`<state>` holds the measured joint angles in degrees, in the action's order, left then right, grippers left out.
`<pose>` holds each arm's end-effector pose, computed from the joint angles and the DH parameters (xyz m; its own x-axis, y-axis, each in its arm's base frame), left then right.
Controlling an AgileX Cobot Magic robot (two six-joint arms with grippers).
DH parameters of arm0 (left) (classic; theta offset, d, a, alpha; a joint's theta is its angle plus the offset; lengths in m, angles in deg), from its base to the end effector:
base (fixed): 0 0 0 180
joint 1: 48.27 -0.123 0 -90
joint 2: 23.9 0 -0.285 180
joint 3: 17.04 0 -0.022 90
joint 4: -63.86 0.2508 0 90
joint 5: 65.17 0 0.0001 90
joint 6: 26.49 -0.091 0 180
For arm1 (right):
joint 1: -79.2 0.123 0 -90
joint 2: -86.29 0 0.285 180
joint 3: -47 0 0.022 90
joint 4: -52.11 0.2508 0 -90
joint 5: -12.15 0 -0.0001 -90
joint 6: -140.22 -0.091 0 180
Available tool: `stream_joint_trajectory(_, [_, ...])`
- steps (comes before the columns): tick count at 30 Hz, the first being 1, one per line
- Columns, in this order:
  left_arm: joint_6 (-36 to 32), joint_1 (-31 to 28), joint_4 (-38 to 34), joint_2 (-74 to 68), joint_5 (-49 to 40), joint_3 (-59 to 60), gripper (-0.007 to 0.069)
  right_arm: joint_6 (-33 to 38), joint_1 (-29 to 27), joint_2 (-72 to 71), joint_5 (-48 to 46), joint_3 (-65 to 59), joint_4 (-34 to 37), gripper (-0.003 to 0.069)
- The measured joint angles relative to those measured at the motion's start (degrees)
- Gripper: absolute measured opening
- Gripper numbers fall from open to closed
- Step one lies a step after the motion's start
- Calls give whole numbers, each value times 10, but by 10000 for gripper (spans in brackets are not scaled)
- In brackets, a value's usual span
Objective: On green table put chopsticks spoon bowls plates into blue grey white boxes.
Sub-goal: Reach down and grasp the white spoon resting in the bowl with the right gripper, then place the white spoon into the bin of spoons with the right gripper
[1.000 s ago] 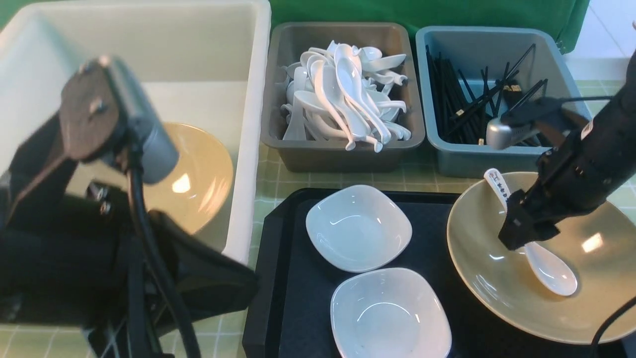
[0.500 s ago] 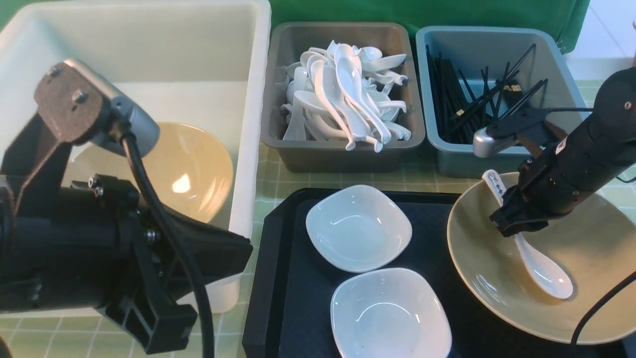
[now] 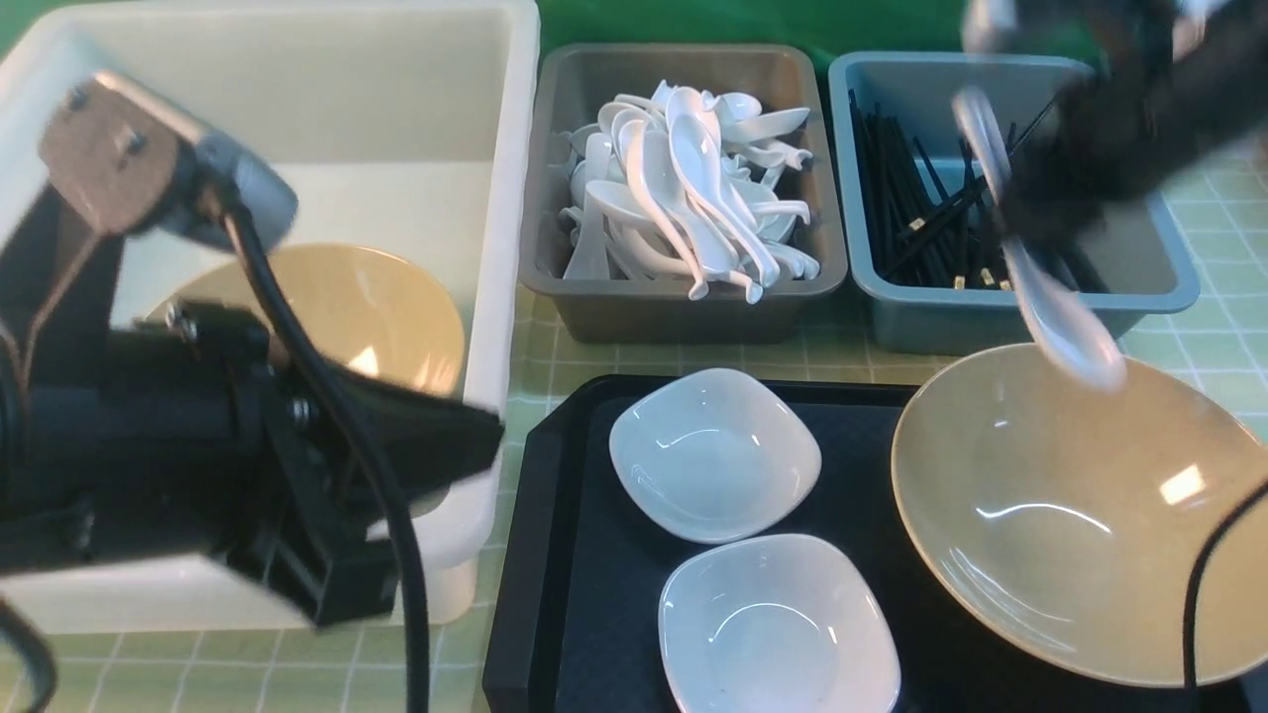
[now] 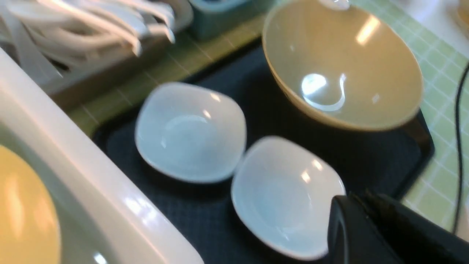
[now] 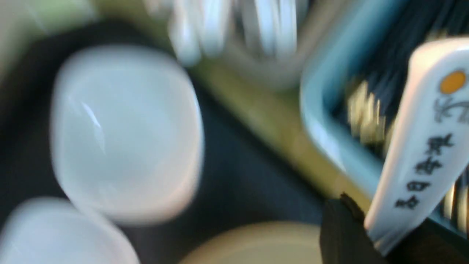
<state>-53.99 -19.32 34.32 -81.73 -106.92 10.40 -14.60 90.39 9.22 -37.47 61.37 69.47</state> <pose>0.1328 -0.1077 0.3598 -0.4206 0.3189 -0.8494 0.7338 0.6701 -0.1118 0.3633 0.0930 0.3643 -0.6143 -0.3571 -0.7036 -0.5016 0.8651 -0.0012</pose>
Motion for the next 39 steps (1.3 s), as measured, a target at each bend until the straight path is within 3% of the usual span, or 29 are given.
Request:
stream_joint_trajectory(5, [-1,0,17,0,88,0,-1,-14,30,82,44,137,50,127])
stream_joint_trajectory(10, [-1,0,42,-2,148,0,-1,-49,37,212,82,272,54,127])
stream_joint_trajectory(17, [-1,0,44,-31,160,0,-1,-83,37,357,95,378,54,127])
stream_joint_trajectory(23, [-1,0,40,-45,143,0,-1,-125,37,384,126,382,50,136])
stream_joint_trajectory(25, [-1,0,40,-46,136,0,-1,-125,37,385,127,382,48,158])
stream_joint_trajectory(34, [1,0,34,-46,128,0,-1,-119,37,361,83,400,43,421])
stream_joint_trajectory(39, [1,0,23,-46,102,0,-1,-118,34,298,16,413,80,463])
